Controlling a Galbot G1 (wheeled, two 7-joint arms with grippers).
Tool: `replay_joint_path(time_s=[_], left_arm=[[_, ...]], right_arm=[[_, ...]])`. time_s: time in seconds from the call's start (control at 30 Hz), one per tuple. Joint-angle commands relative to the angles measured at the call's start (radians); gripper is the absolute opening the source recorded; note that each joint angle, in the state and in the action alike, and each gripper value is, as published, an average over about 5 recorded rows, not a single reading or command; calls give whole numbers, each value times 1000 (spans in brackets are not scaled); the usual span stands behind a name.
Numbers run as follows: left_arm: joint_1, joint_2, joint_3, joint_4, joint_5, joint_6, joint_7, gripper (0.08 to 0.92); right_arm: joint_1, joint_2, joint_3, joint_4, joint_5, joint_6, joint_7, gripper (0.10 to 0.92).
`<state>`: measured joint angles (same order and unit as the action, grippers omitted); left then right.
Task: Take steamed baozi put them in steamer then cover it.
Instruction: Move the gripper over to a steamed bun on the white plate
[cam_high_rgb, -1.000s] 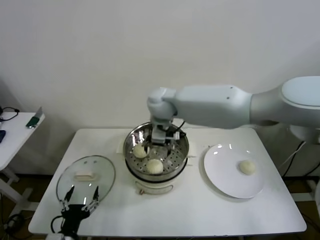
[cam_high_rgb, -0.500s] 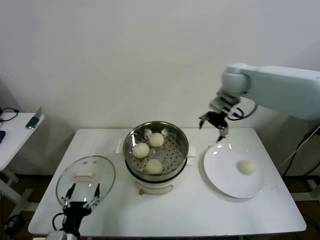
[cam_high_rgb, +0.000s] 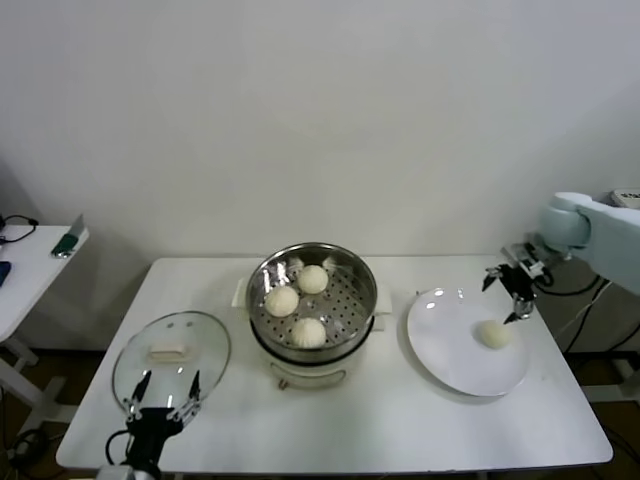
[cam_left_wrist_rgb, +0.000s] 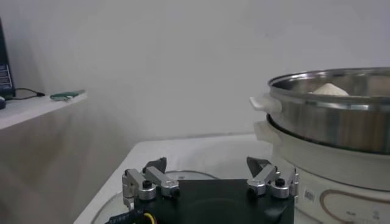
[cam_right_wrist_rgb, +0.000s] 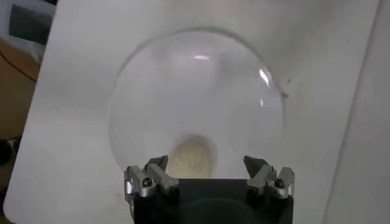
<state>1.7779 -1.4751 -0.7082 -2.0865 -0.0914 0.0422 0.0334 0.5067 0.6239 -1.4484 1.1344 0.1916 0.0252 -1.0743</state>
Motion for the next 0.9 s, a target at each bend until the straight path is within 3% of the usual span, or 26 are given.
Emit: replay_joint_path(time_s=[0.03, 0.7, 0.9], left_arm=[[2, -1, 1, 6, 4, 1, 0, 823], [7, 2, 2, 6, 9, 4, 1, 823], [9, 2, -1, 7, 8, 1, -1, 823]], right_arm=[[-305, -9, 256, -168, -99, -62, 33, 823], [-383, 102, 358, -278, -105, -94, 80, 821], [-382, 114, 358, -280, -98, -93, 68, 761]])
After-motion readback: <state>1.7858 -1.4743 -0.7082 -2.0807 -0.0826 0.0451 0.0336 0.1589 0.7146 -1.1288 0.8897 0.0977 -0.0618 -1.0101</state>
